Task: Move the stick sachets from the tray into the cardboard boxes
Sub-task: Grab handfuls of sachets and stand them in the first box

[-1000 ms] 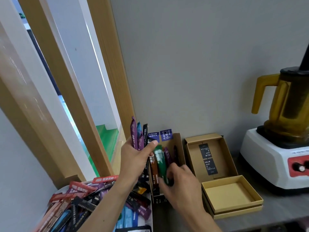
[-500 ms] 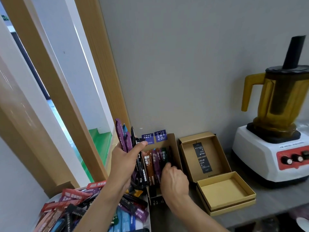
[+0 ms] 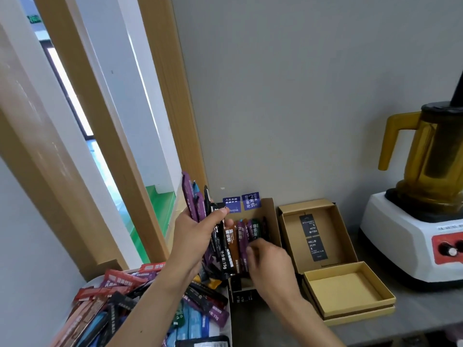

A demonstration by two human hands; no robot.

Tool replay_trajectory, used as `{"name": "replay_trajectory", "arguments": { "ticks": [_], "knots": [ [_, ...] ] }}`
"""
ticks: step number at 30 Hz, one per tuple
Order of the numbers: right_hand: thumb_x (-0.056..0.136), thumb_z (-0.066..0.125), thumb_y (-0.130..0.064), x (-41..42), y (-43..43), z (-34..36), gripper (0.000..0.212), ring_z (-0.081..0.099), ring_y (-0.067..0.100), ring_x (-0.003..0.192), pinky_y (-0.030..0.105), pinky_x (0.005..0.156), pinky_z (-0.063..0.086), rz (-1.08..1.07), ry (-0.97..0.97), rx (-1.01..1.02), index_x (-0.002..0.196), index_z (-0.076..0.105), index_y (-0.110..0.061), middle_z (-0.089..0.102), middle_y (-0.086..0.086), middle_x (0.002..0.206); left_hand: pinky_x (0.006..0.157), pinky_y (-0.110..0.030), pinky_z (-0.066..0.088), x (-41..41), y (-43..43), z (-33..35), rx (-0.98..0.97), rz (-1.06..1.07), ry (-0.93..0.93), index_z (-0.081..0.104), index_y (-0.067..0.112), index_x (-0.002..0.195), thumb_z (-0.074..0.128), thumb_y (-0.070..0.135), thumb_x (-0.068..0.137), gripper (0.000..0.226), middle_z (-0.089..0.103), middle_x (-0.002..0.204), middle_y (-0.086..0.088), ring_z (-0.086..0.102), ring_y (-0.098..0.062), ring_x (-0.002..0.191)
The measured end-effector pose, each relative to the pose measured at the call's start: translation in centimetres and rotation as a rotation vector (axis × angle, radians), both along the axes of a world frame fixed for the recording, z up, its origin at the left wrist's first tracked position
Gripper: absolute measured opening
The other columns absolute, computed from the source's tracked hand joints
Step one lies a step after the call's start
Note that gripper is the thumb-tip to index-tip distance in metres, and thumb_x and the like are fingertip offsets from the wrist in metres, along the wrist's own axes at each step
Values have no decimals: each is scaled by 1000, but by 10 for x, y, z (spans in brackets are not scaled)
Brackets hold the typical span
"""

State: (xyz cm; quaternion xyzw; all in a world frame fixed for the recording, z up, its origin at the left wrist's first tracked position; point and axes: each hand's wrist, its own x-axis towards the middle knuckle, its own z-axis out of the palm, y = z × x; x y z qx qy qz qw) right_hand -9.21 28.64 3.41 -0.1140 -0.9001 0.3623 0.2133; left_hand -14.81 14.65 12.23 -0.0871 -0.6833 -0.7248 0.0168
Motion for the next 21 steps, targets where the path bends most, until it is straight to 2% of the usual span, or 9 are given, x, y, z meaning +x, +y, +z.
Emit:
{"name": "replay_trajectory", "arguments": {
  "ticks": [3, 5, 7, 9, 12, 14, 15, 18, 21],
  "knots": [
    [98, 61, -50, 8, 3, 15, 29, 70, 5, 75, 22, 65, 56, 241, 101, -537, 95, 72, -24, 74, -5, 83, 80, -42, 66, 3, 3, 3, -26, -17, 9, 72, 1, 111, 78, 15, 93, 24, 82, 88, -13, 81, -24, 88],
    [91, 72, -48, 12, 5, 20, 30, 71, 9, 78, 26, 68, 59, 348, 95, -690, 93, 73, -18, 74, -2, 84, 85, -38, 64, 6, 6, 5, -55, -20, 33, 73, 3, 112, 77, 16, 93, 23, 82, 88, -10, 81, -20, 89],
    [86, 83, -36, 12, 7, 21, 24, 74, 13, 84, 28, 70, 61, 361, 94, -675, 97, 72, -18, 77, -1, 91, 87, -39, 63, 6, 8, 6, -43, -29, 22, 74, 3, 112, 77, 16, 94, 22, 82, 91, -10, 81, -20, 92],
    [84, 85, -30, 11, 10, 19, 22, 75, 15, 87, 28, 70, 60, 334, 99, -684, 99, 72, -19, 78, -1, 94, 85, -40, 63, 5, 9, 8, 4, -20, 8, 73, 3, 114, 77, 15, 94, 23, 82, 97, -9, 80, -20, 95],
    [85, 85, -29, 12, 14, 16, 21, 76, 19, 88, 30, 69, 60, 313, 98, -738, 99, 72, -19, 79, 2, 94, 75, -20, 57, 2, 5, 10, -111, 87, 90, 74, 16, 105, 83, 19, 88, 19, 80, 95, 2, 76, -3, 85],
    [85, 84, -27, 13, 17, 13, 20, 76, 19, 88, 28, 69, 59, 319, 90, -753, 98, 72, -18, 79, 2, 94, 65, -12, 56, 2, 2, 11, -161, 101, 141, 74, 20, 102, 85, 17, 86, 20, 79, 94, 3, 76, 1, 79],
    [85, 84, -27, 14, 18, 13, 20, 76, 18, 88, 27, 69, 59, 323, 84, -757, 99, 72, -18, 79, 2, 94, 66, -15, 59, 0, 1, 10, -182, 110, 158, 73, 20, 102, 86, 18, 85, 21, 79, 96, 2, 76, -2, 80],
    [84, 85, -32, 14, 19, 11, 22, 76, 13, 87, 26, 73, 59, 319, 63, -693, 97, 72, -20, 79, -1, 92, 83, -42, 65, -2, 0, 8, -241, 148, 184, 74, 25, 99, 89, 27, 82, 23, 80, 95, 1, 78, -15, 88],
    [85, 84, -40, 12, 17, 4, 22, 74, 5, 84, 23, 75, 60, 252, 49, -531, 96, 70, -27, 78, -7, 89, 85, -48, 65, 0, 5, 5, -261, 131, 202, 75, 25, 96, 88, 26, 83, 19, 81, 90, 0, 78, -15, 83]
  ]
}}
